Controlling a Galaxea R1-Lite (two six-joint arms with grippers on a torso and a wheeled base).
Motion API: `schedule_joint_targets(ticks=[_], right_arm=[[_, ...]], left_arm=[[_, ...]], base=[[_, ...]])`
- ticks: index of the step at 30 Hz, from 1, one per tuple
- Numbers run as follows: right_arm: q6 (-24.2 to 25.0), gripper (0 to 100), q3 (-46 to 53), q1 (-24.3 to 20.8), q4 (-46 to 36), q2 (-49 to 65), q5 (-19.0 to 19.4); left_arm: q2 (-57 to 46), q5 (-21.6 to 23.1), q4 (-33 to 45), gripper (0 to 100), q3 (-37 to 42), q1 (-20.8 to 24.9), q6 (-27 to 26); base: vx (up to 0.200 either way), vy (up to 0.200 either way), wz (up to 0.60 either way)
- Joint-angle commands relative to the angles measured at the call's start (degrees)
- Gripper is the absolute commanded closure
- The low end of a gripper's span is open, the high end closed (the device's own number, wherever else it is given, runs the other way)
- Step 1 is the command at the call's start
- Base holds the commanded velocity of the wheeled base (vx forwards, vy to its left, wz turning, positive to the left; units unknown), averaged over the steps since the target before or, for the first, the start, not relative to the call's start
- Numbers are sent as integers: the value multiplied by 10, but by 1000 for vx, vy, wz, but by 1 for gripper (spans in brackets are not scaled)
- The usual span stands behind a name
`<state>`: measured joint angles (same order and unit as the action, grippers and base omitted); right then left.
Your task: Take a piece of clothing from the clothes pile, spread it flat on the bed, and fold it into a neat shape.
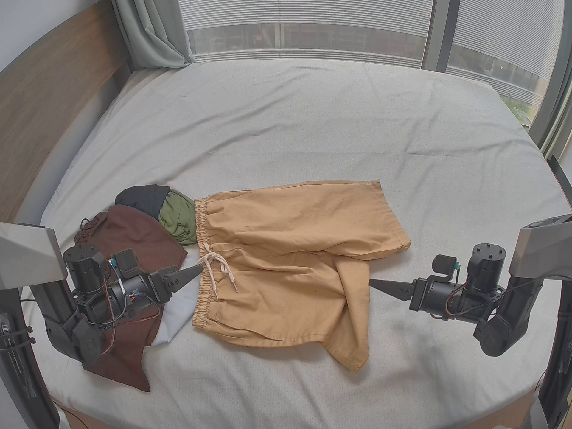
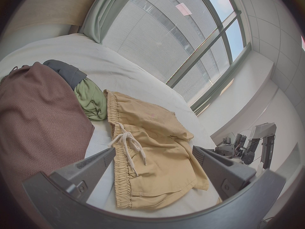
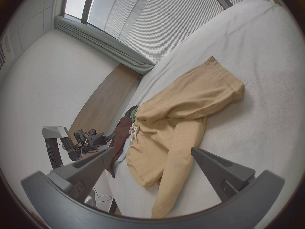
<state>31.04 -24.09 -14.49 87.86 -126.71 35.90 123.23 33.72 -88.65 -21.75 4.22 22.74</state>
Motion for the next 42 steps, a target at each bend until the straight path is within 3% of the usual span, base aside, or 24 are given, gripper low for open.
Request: schedule_joint_targets(ticks=[1, 27, 42], right_arm=[[0, 0, 6, -11, 2, -28, 0], [0, 0, 57, -64, 4, -93, -5], [25, 0, 79, -99, 4, -86, -2]], left_arm=[[4, 0, 0, 0, 0, 0, 0], [17, 0, 0, 0, 0, -2, -4], [19, 0, 0, 0, -1, -3, -4]], base=[[0, 0, 0], [0, 0, 0], [0, 0, 0]])
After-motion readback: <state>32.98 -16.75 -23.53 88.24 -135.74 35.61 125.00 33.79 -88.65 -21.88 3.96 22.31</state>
